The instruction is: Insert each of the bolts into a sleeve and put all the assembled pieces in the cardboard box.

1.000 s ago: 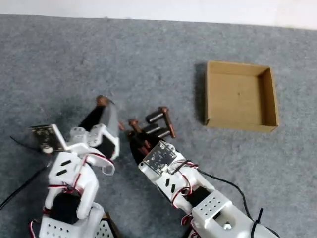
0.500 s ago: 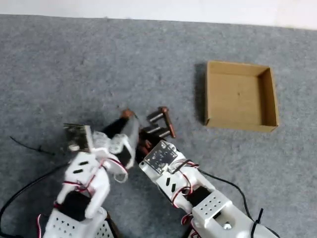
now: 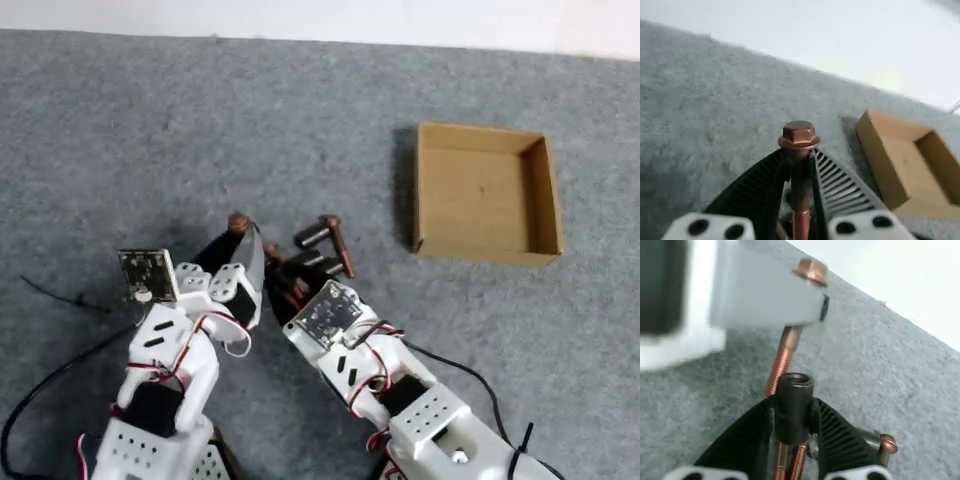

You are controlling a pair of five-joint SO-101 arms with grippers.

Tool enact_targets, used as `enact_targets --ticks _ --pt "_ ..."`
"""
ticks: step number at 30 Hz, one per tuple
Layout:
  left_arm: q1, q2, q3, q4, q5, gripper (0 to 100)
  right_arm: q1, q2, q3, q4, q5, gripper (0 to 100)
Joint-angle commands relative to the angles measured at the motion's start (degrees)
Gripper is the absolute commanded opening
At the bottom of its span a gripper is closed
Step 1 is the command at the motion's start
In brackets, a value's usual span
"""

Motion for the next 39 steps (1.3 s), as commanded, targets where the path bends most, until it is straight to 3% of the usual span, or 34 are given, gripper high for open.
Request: enact_targets --ticks 1,6,13,18,25,32,39 --pt "0.57 -0.75 -3.65 -2.02 0.09 1 0.31 -1.10 5.67 -1.80 -0.18 0.3" --pt "4.97 -0.75 2.59 -2.37 -0.35 1 0.31 -1.10 5.67 -1.80 -0.09 0.3" --pt "0.40 -0.84 -2.86 -5.54 0.09 1 0.31 -1.10 5.67 -1.80 -0.09 0.3" --pt "3.91 -0.84 3.03 -4.04 -0.35 1 0.31 -1.10 5.67 -1.80 -0.09 0.3" --pt "-1.54 -0.92 -1.45 -6.86 0.00 1 0.31 -1.10 5.67 -1.80 -0.09 0.3" --pt "3.12 -0.92 3.03 -1.58 -0.35 1 0.31 -1.10 5.67 -1.80 -0.09 0.3" --pt "3.12 -0.92 3.12 -6.59 -0.35 1 0.40 -1.10 5.67 -1.80 -0.09 0.3"
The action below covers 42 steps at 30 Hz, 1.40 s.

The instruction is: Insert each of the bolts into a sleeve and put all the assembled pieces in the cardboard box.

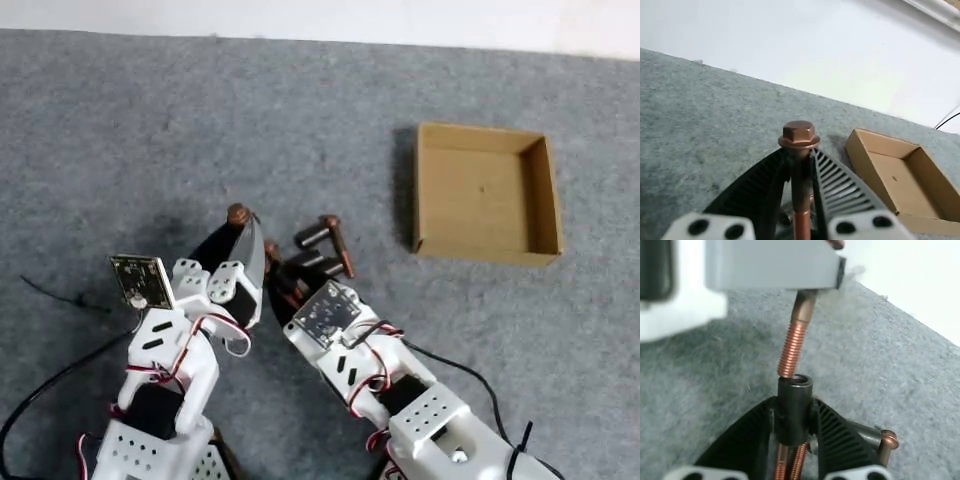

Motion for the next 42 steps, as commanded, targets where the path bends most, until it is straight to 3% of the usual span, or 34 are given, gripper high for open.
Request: enact_targets --ticks 1,25,42 --pt "1.19 -0.57 1.10 -3.87 -0.26 1 0.31 -1.01 5.67 -1.89 -0.18 0.3" --pt "0.66 -0.48 1.10 -3.16 0.09 1 -1.89 -1.01 5.85 -1.89 -0.35 0.3" --pt "2.95 -0.57 1.10 4.04 0.09 1 -1.54 -1.01 5.67 -1.89 -0.35 0.3"
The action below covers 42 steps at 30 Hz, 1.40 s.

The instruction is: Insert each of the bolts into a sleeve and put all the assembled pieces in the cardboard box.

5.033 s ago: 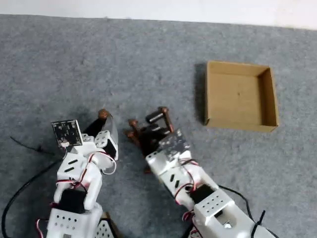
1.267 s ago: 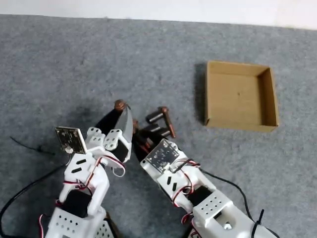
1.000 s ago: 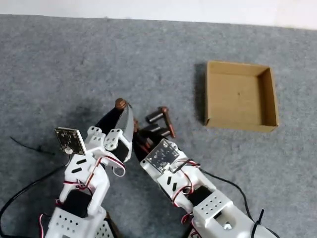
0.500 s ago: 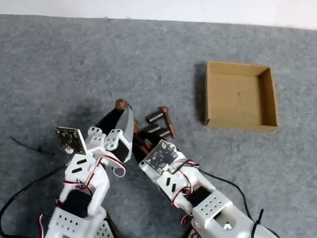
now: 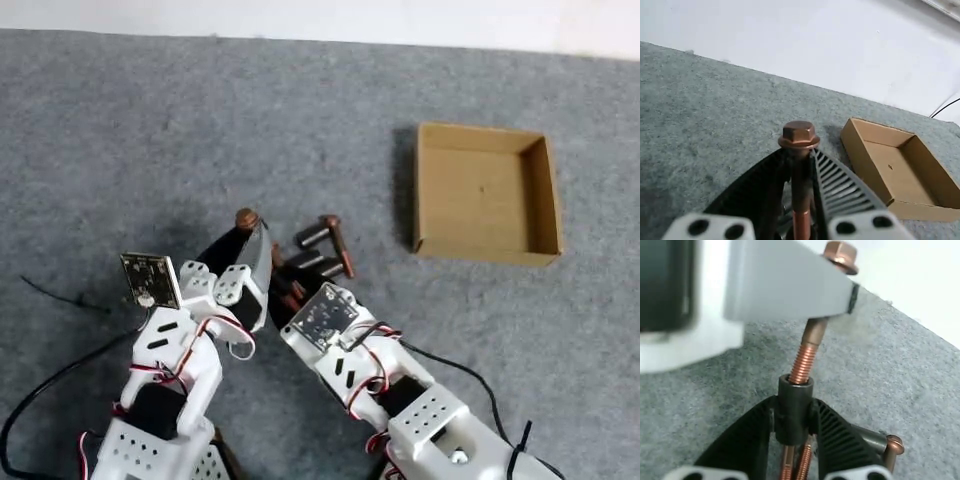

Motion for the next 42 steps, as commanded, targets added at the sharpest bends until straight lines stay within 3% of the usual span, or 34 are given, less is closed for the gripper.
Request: enact_targets --ticks 1,8,13,19,24,34,37,42 --pt "2.15 -0.75 1.10 2.37 -0.09 1 0.04 -0.92 5.67 -1.80 -0.35 0.3" --pt "7.52 -0.75 1.10 7.30 -0.44 1 6.90 -0.92 5.67 -1.80 -0.44 0.3" --pt "10.77 -0.66 1.10 9.49 -0.44 1 7.16 -0.92 5.76 -1.80 -0.44 0.3" --pt "10.33 -0.66 1.10 9.05 -0.44 1 7.16 -0.92 5.76 -1.80 -0.44 0.3" --pt "3.91 -0.75 1.10 7.56 -0.44 2 7.34 -0.92 5.85 -1.80 -0.44 0.3" --pt "4.00 -0.57 1.10 8.70 0.00 44 7.34 -0.92 6.02 -1.80 -0.44 0.3" --pt "1.45 -0.75 0.57 8.53 0.44 48 7.34 -0.92 6.02 -1.80 -0.35 0.3" --pt "-13.49 -0.75 -1.10 5.01 11.96 48 7.43 -0.92 6.02 -1.80 -0.26 0.3"
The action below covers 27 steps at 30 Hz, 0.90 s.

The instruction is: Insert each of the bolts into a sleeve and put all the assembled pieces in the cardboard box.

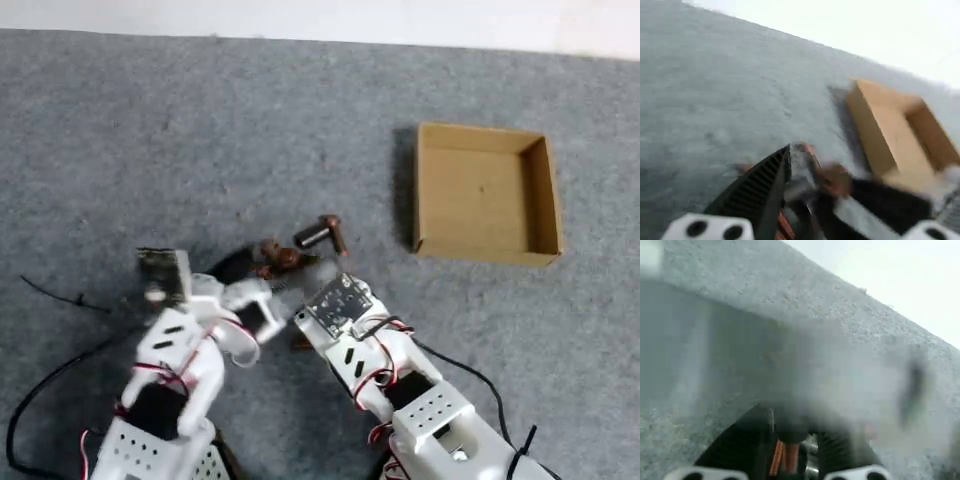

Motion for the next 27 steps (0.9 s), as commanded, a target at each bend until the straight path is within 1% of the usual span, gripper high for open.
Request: enact_targets --ticks 1,4,6,12,20,27 --pt "-10.86 -0.75 -1.36 -3.08 7.03 48 0.84 -1.01 6.02 -1.80 -0.35 0.3" --pt "-16.84 -0.75 -1.45 -5.19 10.37 48 0.84 -1.01 6.02 -1.80 -0.35 0.3" --pt "-18.15 -0.75 -1.01 -6.77 10.73 48 0.84 -1.01 5.85 -1.80 -0.35 0.3" --pt "-18.15 -0.66 0.13 -7.47 10.46 48 1.89 -1.01 5.67 -1.80 -0.26 0.3" --pt "-18.15 -0.66 0.31 -7.47 10.46 48 9.71 -1.10 4.44 -1.89 -0.53 0.3" --pt "-18.15 -0.66 0.31 -7.21 10.46 48 10.33 -1.10 4.35 -1.89 -0.53 0.3"
